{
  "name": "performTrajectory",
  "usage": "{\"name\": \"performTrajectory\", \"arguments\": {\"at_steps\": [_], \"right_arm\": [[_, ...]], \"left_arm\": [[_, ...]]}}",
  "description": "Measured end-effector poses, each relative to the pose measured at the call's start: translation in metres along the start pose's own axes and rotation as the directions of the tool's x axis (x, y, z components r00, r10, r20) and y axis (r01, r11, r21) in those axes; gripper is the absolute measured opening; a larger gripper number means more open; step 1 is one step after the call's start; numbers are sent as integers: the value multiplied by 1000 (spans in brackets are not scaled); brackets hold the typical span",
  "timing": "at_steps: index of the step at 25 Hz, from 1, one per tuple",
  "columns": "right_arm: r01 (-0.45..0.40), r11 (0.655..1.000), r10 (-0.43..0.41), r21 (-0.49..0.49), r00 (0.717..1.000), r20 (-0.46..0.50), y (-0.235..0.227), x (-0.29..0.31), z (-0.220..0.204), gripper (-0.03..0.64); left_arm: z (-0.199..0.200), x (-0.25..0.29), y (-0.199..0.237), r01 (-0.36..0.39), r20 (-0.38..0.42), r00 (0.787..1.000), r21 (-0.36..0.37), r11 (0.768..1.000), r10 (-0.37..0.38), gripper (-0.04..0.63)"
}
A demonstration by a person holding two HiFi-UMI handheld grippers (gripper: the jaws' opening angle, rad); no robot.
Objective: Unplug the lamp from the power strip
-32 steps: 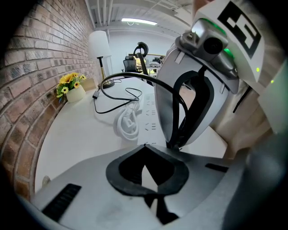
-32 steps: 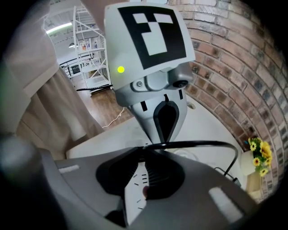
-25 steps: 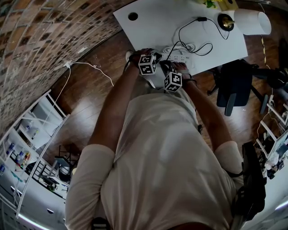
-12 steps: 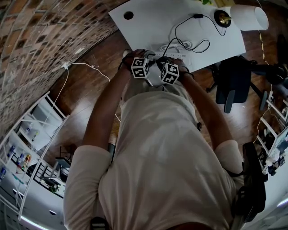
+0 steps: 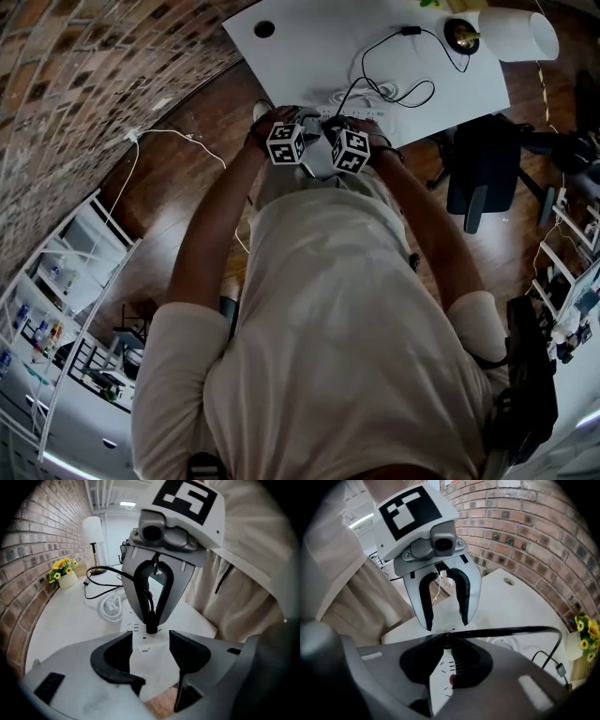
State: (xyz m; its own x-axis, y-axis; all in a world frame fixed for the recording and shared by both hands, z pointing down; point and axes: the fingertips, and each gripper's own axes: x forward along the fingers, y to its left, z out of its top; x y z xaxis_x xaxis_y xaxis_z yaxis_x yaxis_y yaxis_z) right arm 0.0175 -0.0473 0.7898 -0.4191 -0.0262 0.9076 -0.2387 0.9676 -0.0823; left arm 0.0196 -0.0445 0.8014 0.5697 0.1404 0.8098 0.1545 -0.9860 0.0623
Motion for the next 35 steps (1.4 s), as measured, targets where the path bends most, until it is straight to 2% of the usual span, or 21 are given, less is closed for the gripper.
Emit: {"name": "performTrajectory", "arguments": {"at_steps": [6, 9, 12, 16, 18, 22, 27, 35], "right_arm": [[0, 1000, 0, 12, 1000, 4, -1, 0, 0, 49], [-1, 1000, 0, 15, 1000, 4, -2, 0, -1, 49], [2, 1000, -2, 15, 1000, 4, -2, 0, -1, 50], [4, 1000, -5, 20, 1000, 9, -1, 0, 0, 51], [6, 1000, -6, 23, 1000, 11, -1, 0, -1, 51], [5, 1000, -5, 21, 1000, 11, -1, 0, -1, 51], [22, 1000, -22, -4, 1000, -6, -1, -1, 0, 46], [16, 1000, -15, 15, 999, -52, -2, 0, 0, 44]], "left_arm": [[0, 7, 12, 4, 1, 1000, -94, 996, -4, 250], [0, 9, 15, -3, 6, 1000, -125, 992, 4, 224], [0, 8, 14, -6, -5, 1000, -102, 995, 5, 225], [7, 8, 11, -30, -2, 1000, -12, 999, 30, 232], [7, 12, 7, -20, -14, 1000, 9, 1000, 20, 232], [6, 12, 8, -21, -2, 1000, -16, 1000, 21, 241], [7, 12, 8, -8, -27, 1000, -20, 1000, 7, 240], [5, 12, 7, -1, -40, 999, -32, 999, 0, 241]]}}
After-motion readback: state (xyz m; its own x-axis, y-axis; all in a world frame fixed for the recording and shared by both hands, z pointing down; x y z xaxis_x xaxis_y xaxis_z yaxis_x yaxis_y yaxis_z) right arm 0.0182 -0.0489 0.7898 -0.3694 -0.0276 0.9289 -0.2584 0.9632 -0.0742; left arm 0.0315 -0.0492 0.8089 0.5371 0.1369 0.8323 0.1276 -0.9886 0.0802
